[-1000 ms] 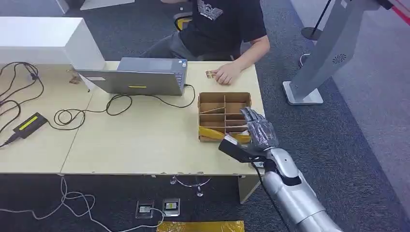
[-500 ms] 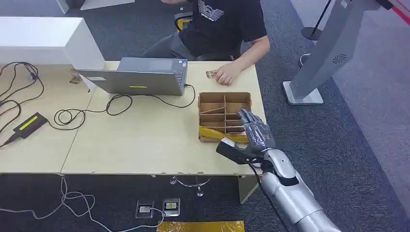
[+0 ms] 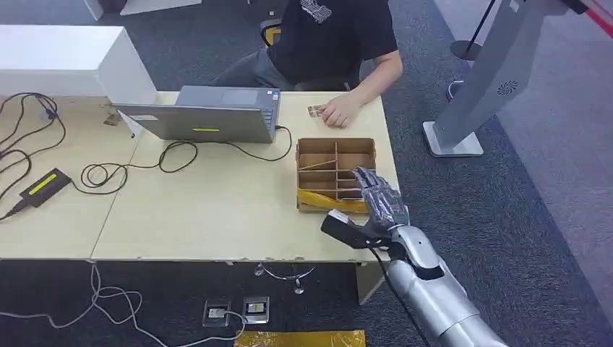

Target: Pass the card to the sensor for recognition and then transmit it.

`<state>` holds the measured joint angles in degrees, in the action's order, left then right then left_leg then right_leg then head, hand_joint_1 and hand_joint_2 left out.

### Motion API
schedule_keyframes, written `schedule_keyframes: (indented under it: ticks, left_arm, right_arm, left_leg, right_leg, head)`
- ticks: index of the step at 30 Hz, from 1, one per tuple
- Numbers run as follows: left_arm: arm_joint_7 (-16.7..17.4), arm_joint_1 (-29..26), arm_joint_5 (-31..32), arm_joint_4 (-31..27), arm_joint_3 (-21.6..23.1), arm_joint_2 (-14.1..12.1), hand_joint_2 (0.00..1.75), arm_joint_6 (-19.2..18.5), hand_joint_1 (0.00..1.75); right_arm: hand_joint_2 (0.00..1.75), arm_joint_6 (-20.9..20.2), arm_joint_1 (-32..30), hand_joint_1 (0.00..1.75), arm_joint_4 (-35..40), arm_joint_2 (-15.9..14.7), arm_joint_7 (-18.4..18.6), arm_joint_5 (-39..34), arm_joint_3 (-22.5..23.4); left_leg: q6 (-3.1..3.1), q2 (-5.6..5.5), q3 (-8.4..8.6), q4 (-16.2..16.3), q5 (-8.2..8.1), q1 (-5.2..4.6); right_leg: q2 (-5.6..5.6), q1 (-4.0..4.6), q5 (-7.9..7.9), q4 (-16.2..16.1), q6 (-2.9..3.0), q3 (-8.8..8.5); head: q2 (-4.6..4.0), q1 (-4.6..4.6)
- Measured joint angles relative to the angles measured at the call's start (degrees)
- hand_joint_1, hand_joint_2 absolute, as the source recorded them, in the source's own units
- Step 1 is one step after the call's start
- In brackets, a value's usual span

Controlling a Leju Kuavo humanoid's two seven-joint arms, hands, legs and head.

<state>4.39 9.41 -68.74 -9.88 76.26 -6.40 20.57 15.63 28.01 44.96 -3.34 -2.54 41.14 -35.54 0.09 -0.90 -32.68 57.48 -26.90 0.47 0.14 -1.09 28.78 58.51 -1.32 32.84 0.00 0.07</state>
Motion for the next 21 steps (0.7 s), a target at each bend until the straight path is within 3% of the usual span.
schedule_keyframes:
  ticks: [21]
  left_arm:
    - [-0.52,0.00,0.52,0.00,0.00,0.00,0.00,-0.79,0.00]
  right_arm:
    - [1.75,1.25,0.03,0.00,-1.22,0.96,-1.20,-0.92,-0.94]
  left_leg:
    - [0.00,0.01,0.00,0.00,0.00,0.00]
  right_leg:
    - [0.00,0.00,0.00,0.00,0.00,0.00]
  head:
    - [0.00,0.00]
